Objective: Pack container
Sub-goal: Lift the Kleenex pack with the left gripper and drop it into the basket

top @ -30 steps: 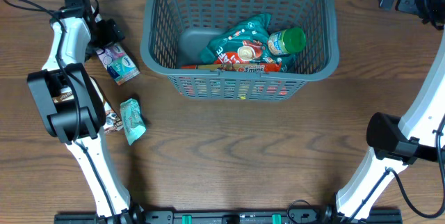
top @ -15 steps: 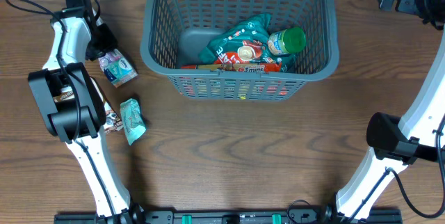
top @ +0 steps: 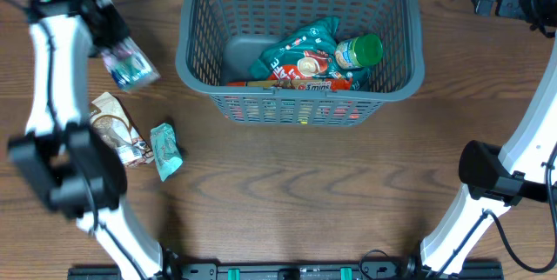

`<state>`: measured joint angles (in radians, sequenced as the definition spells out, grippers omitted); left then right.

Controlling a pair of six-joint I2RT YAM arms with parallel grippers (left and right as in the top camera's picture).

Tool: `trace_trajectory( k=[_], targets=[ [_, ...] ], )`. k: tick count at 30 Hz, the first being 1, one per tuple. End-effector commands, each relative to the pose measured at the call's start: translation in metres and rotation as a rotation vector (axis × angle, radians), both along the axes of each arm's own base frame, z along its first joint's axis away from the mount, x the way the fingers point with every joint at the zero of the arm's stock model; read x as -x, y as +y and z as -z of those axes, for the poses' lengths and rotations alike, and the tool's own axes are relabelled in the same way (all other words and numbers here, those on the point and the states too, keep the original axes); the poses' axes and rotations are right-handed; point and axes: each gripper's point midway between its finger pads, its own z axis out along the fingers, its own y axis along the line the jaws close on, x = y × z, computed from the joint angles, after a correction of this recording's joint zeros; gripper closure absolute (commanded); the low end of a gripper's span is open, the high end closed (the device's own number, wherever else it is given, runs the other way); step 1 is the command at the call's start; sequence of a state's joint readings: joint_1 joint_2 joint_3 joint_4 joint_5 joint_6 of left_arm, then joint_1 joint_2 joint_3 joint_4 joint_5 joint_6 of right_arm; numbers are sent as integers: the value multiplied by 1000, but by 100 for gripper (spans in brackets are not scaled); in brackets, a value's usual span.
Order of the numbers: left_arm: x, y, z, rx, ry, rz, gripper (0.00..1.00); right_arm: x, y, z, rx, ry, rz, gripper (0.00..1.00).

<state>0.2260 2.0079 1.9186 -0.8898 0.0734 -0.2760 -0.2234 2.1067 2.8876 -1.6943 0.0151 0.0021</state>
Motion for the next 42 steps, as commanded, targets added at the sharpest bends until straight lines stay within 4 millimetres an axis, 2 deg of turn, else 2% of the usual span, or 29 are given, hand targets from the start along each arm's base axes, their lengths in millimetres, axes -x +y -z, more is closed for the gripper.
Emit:
trace_trajectory(
  k=[1, 4, 5, 7, 10, 14, 17, 21, 26, 30, 33, 36, 38, 42],
  targets=[
    [20, -16, -98, -63, -195, 113, 94, -1, 1, 3, 28, 16, -37, 1],
    [37, -45, -144, -121, -286, 265, 94, -2, -3, 2, 36, 12, -36, 1],
    [44, -61, -157, -153, -313, 354, 95, -2, -4, 1, 38, 7, -32, 1],
    [57, -92, -177, -216, -350, 495, 94, -3, -9, 0, 40, -3, -22, 1],
    [75, -147, -194, -320, -392, 752, 94, -2, -17, -1, 41, -9, -3, 1],
    [98, -223, -201, -477, -449, 1137, 94, 1, -27, -1, 37, -7, 19, 1],
    [111, -264, -198, -597, -484, 1382, 94, 2, -29, -1, 34, -6, 24, 1],
    [120, -301, -193, -764, -531, 1644, 94, 3, -30, 0, 33, -1, 27, 1],
    [99, -328, -191, -855, -610, 1712, 94, 3, -30, 1, 29, 1, 26, 1],
    [67, -344, -176, -886, -635, 1713, 94, 3, -28, 4, 17, 9, 19, 1],
    [41, -353, -150, -880, -615, 1717, 94, 3, -26, 6, 5, 17, 12, 1],
    [18, -353, -109, -846, -537, 1734, 94, 3, -26, 7, 5, 20, 12, 1],
    [8, -351, -81, -807, -478, 1737, 94, 3, -26, 7, 5, 20, 12, 1],
    [-7, -345, -38, -758, -388, 1745, 94, 4, -26, 7, 4, 20, 12, 1]
  ],
)
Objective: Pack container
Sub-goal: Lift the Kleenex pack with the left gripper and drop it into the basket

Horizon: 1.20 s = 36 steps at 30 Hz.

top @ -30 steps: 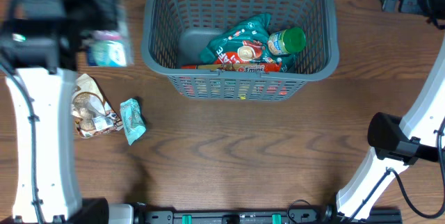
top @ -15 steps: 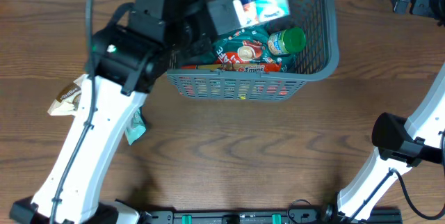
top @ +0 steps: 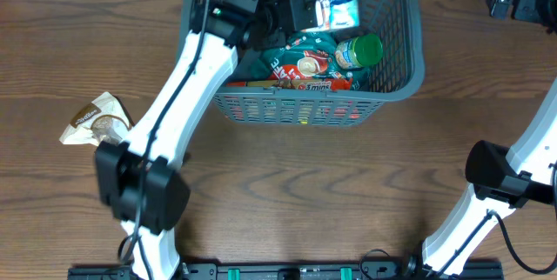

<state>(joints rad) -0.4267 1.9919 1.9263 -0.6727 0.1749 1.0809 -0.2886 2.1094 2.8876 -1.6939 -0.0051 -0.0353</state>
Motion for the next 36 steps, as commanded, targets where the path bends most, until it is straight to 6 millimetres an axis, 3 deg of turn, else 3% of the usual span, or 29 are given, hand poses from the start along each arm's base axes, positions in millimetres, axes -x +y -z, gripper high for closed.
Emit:
trace_trajectory(
  k=[1, 4, 8, 9, 11, 13, 19, 22, 25, 32, 34, 36],
  targets=[
    [-13, 11, 13, -8, 15, -31, 94, -2, -2, 6, -2, 16, -11, 1],
    [-20, 21, 30, -6, 53, -70, 90, -2, -2, 6, -1, 16, -11, 1],
    [-26, 32, 37, 2, 72, -109, 66, -2, -2, 6, -1, 15, -11, 1],
    [-27, 34, 36, 2, 71, -112, 58, -3, -2, 6, 0, 14, -11, 1],
    [-27, 35, 35, 3, 69, -114, 19, -3, -2, 6, -1, 14, -11, 1],
    [-27, 35, 35, 3, 70, -115, 1, -3, -2, 6, -1, 14, -11, 1],
    [-26, 36, 33, 12, 74, -126, 1, -3, -2, 6, -1, 14, -11, 1],
    [-22, 35, 20, 22, 57, -125, 1, -3, -2, 6, 0, 14, -11, 1],
    [-16, 35, -11, 80, 26, -162, 2, -3, -2, 6, 0, 14, -11, 1],
    [29, 45, -121, 212, -119, -209, 2, -3, -2, 6, -1, 14, -11, 1],
    [37, 66, -151, 275, -163, -353, 2, -3, -2, 6, -1, 14, -11, 1],
    [44, 105, -172, 327, -199, -578, 2, -2, -2, 6, -2, 15, -11, 1]
  ],
)
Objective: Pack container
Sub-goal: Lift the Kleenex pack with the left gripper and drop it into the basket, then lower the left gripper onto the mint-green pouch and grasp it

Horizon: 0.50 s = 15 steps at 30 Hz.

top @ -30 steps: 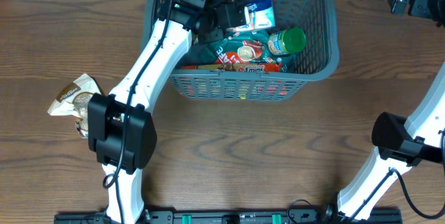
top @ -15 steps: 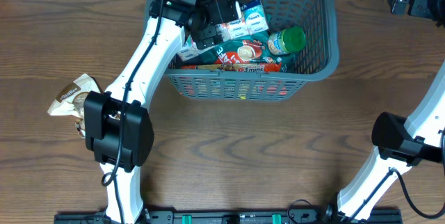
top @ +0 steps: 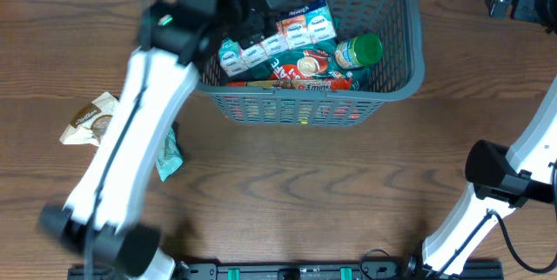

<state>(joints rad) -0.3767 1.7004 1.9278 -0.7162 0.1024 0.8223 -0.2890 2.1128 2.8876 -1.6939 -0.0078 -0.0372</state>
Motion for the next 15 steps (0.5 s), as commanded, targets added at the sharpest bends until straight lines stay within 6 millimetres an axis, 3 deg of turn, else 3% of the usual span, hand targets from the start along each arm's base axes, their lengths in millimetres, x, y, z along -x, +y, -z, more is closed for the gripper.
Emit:
trace_trajectory(
  k=[1, 3, 8, 12, 15],
  targets=[
    [13, 67, -39, 139, -26, -398, 1, -1, -2, 4, 0, 13, -8, 1],
    [37, 102, -38, 168, 31, -538, 1, -1, -1, 4, -2, 12, -10, 1],
    [97, 160, -19, 210, 210, -762, 1, -3, 2, 4, -17, 6, -22, 1],
    [134, 195, -5, 281, 314, -961, 1, -3, 2, 4, -16, 6, -21, 1],
    [156, 206, 10, 273, 372, -1027, 1, -3, 2, 4, -16, 6, -21, 1]
  ],
)
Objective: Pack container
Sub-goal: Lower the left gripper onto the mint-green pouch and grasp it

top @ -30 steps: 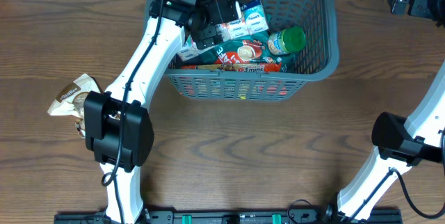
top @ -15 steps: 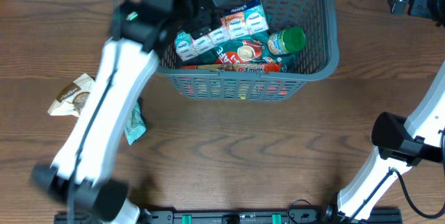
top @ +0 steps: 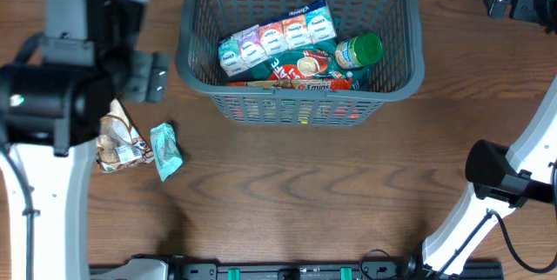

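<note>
The grey basket (top: 196, 63) stands at the table's far middle. In it lie a row-pack of small cartons (top: 277, 35), a teal bag (top: 300, 63), a green-lidded jar (top: 359, 52) and a red packet (top: 296, 83). On the table to the left lie a brown-and-white pouch (top: 115, 143) and a small teal packet (top: 165, 151). My left gripper (top: 155, 76) hangs left of the basket, above the pouch, open and empty. My right gripper is at the far right corner, away from everything; its fingers are not readable.
The right arm's base link (top: 496, 176) stands at the right side of the table. The left arm (top: 52, 106) covers the left edge and part of the pouch.
My left arm was over the basket's left part and is now left of it over the table. The carton pack lies in the basket as before. The right arm has not moved.
My left gripper held the carton pack over the table's left side, with pouch and teal packet below. Then it held the pack over the basket. Then the pack lay in the basket on the teal bag, and now the gripper is outside, empty.
</note>
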`<state>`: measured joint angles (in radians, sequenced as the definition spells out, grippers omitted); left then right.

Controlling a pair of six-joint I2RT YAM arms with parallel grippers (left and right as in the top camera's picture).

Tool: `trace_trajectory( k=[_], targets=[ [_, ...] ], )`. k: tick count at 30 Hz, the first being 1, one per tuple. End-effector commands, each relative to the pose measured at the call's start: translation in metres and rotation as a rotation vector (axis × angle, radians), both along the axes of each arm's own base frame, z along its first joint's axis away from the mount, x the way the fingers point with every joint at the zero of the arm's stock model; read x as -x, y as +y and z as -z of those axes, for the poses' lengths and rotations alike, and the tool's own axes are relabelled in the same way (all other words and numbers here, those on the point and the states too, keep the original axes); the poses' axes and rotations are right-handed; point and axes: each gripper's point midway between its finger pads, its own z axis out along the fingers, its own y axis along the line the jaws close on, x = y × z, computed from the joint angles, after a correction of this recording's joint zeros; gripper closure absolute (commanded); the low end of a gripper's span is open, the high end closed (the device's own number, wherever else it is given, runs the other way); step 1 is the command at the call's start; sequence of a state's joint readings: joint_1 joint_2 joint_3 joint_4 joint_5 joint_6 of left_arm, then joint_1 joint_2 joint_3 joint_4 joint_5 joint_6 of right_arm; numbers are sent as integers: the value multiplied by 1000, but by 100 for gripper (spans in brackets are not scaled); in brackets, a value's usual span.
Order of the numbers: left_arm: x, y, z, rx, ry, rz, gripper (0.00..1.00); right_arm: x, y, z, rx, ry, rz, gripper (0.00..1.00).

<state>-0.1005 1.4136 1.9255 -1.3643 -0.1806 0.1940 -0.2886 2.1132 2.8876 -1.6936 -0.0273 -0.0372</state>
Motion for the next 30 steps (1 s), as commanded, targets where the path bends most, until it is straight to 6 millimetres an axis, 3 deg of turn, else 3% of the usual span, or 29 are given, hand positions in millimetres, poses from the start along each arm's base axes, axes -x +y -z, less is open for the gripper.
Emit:
trace_trajectory(
  k=[1, 6, 9, 13, 16, 19, 30],
  targets=[
    [23, 12, 13, 61, 21, -147, 1, -2, -2, 4, -1, 10, -9, 1],
    [49, 10, 57, 122, 67, -203, 2, -2, -2, 4, -1, 10, -9, 1],
    [58, -4, 94, 201, 91, -178, 1, -2, -2, 4, -1, 9, -9, 1],
    [64, -5, 148, 240, 143, -242, 1, -2, -2, 4, -1, 10, -10, 1],
    [57, -9, 192, 252, 193, -242, 1, -2, -2, 4, -1, 10, -9, 1],
    [48, -13, 223, 260, 229, -241, 1, -2, -2, 4, -1, 10, -9, 1],
    [21, 1, 294, 249, 372, -320, 1, -2, -2, 4, -1, 10, -9, 1]
  ],
)
